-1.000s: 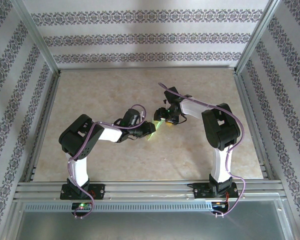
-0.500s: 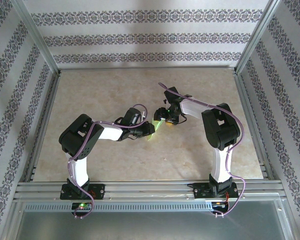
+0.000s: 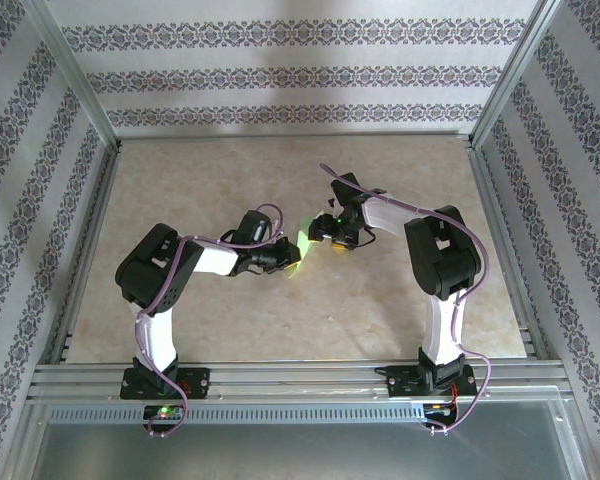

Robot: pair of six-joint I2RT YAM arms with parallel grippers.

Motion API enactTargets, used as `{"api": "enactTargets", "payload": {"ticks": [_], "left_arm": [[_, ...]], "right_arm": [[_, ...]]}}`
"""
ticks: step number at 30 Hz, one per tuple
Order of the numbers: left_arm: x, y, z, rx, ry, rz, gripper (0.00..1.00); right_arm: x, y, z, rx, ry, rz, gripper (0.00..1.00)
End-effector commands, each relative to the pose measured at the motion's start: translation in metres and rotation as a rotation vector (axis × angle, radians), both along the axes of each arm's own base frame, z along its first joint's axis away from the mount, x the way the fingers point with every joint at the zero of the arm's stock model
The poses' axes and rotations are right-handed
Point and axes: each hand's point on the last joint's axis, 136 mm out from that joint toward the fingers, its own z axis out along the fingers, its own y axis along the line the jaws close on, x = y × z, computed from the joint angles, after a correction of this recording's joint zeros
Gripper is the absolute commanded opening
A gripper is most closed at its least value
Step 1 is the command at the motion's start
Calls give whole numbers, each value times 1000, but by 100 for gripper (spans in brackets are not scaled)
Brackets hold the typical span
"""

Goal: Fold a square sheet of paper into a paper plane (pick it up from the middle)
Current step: Fifth fold the wing at the center of the table.

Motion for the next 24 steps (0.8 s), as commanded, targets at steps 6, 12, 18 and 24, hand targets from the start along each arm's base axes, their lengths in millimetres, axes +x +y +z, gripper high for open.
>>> {"api": "enactTargets", "payload": {"ticks": [6, 12, 18, 24], "left_arm": [[3, -6, 7, -85, 58, 7, 9], [3, -7, 12, -88, 53, 0, 7], [2, -7, 17, -87, 43, -9, 7], [0, -9, 20, -109, 47, -15, 6]], "right_arm": [[-18, -15, -40, -62, 96, -5, 71], [-11, -6, -2, 43, -23, 25, 70], [-2, 4, 39, 134, -170, 80, 68], [4, 23, 51, 196, -204, 115, 59]]}}
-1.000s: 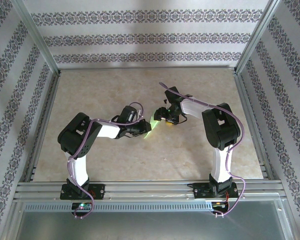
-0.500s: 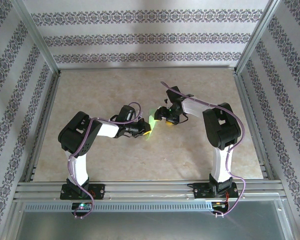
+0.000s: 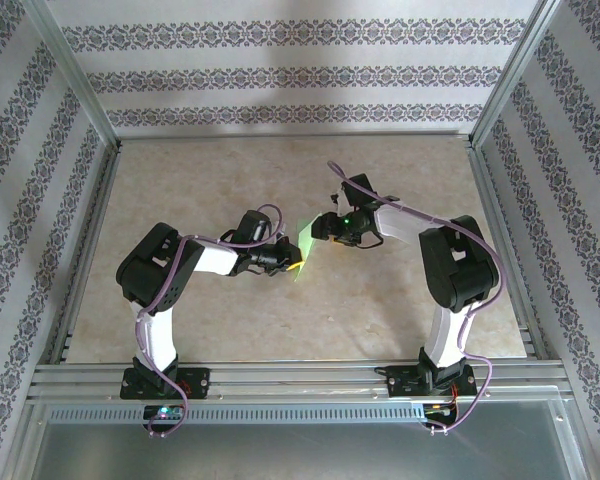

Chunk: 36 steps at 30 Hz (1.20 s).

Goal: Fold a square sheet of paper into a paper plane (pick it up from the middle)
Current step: Fifth fold the wing at the center of the table.

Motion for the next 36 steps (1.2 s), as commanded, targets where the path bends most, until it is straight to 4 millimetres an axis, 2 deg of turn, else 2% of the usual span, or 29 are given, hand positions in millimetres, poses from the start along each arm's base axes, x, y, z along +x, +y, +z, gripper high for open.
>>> {"api": "enactTargets", "payload": {"ticks": [1, 16, 31, 36], "left_arm": [[7, -3, 15, -44, -21, -1, 6], [4, -2, 11, -37, -7, -4, 6], [4, -3, 9, -37, -4, -5, 6], [4, -2, 7, -34, 1, -2, 6]], "right_arm": [[8, 15, 15, 52, -50, 37, 58], [21, 35, -14, 62, 32, 15, 52], [25, 38, -17, 81, 64, -22, 52], [24, 38, -23, 72, 76, -21, 52]]}}
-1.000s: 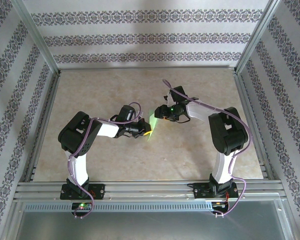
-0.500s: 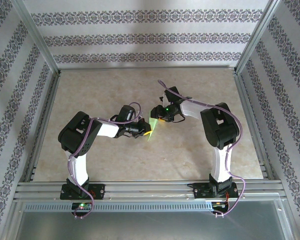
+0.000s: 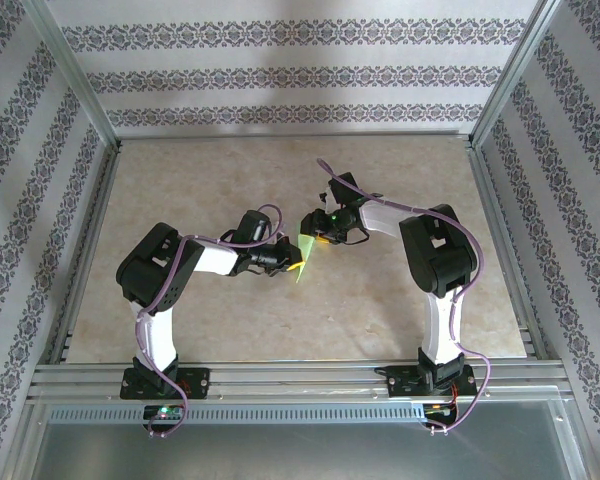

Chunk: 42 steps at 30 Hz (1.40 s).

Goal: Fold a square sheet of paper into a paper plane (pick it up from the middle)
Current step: Fifth fold the wing at the center of the table.

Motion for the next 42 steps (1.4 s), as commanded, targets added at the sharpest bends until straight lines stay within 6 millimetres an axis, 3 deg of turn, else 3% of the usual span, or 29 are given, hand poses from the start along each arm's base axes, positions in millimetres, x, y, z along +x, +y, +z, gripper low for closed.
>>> {"api": "enactTargets", "payload": {"ticks": [1, 9, 23, 29, 42], "left_arm": [[5, -1, 6, -27, -11, -1, 6], [6, 0, 6, -26, -15, 9, 8], [6, 6, 19, -24, -70, 37, 28], [5, 5, 23, 25, -124, 29, 33], [0, -2, 5, 143, -124, -34, 35]], "right_arm": [[1, 7, -3, 2, 8, 12, 52], [-8, -7, -27, -106, 53, 17, 52], [-12, -10, -50, -220, 115, -22, 52], [-13, -13, -51, -246, 125, -35, 52], [-15, -12, -52, -245, 139, -46, 53]]}}
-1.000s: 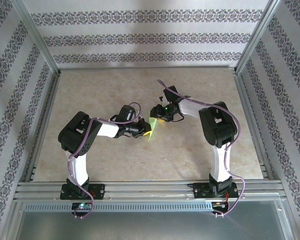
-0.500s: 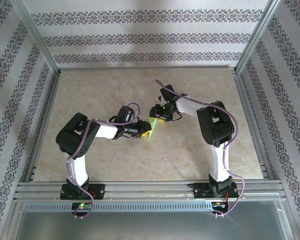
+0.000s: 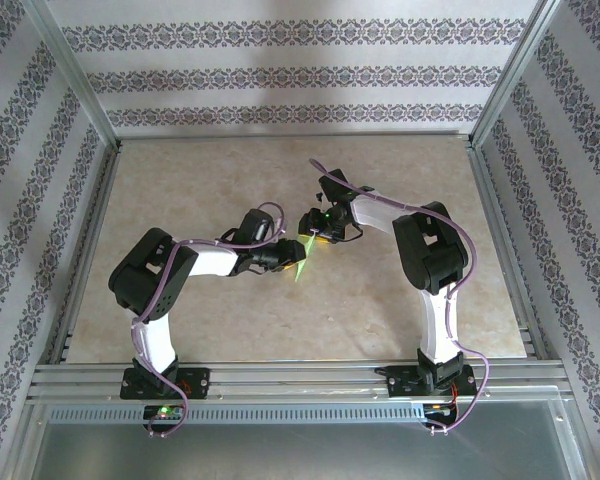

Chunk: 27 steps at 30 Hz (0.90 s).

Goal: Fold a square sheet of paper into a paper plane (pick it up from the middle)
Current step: Fifth fold the wing at the center of the table.

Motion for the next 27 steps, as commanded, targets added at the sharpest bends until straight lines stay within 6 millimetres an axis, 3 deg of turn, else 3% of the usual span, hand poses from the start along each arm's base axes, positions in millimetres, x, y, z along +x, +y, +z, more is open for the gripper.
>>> {"api": "enactTargets", "payload": {"ticks": [1, 6, 27], "left_arm": [[-1, -2, -7, 49, -7, -27, 34], [-6, 4, -22, 85, 16, -26, 28], [-7, 12, -41, 14, 86, 36, 13]], "right_arm": [[-16, -13, -42, -109, 85, -17, 53], [-16, -13, -42, -108, 90, -17, 53], [-18, -17, -42, -85, 105, -19, 53]]}}
